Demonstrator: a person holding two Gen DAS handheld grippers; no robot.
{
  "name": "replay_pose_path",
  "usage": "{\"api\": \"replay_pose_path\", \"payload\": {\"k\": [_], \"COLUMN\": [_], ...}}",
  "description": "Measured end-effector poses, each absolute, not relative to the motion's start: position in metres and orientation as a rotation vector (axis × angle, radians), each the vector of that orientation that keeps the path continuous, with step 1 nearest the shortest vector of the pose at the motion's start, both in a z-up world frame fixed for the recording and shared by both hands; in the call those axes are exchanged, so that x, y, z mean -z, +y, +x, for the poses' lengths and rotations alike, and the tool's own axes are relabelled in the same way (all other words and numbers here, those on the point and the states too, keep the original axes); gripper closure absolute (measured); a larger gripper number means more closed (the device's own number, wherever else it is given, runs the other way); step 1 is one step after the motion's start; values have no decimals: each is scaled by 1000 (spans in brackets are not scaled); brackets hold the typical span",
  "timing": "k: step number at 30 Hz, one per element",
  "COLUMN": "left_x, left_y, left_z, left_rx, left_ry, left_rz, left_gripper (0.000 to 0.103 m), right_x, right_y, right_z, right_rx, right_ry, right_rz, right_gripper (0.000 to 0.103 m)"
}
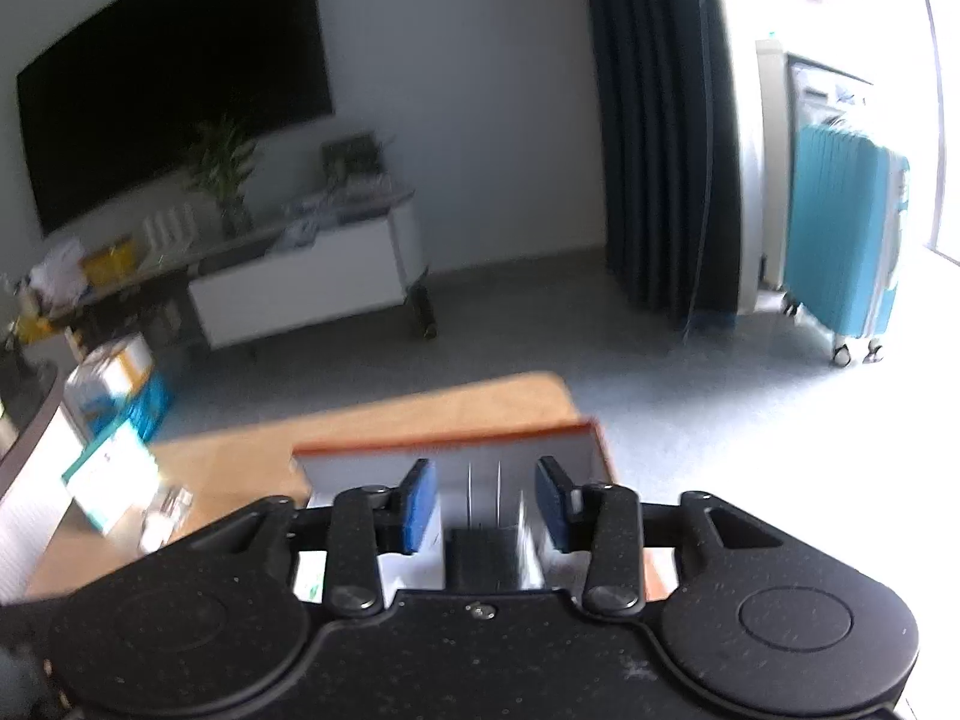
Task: Organize rigid objects
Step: 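Open the right tool to release the black charger into the tray, then open the left tool to drop the white socket adapter into the tray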
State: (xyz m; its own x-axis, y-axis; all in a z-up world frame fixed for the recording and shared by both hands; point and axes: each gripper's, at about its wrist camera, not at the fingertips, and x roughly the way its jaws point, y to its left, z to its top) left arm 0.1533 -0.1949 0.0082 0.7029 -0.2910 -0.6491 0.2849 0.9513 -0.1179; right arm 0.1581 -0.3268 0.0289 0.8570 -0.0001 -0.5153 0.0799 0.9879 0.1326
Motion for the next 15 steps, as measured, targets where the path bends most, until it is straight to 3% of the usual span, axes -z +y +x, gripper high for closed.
{"api": "replay_pose_path", "payload": {"k": [11, 15], "left_x": [-4, -7], "left_y": [-215, -219], "left_z": [163, 161], "left_rx": [418, 409], "left_ry": [740, 722], "left_rz": [-14, -9], "left_gripper": [34, 19], "right_x": [-53, -59], "right_y": [-350, -352], "right_z": [113, 102], "right_rx": [118, 117], "right_ry": [449, 438], "right_rz": [139, 138], "right_gripper": [44, 43]}}
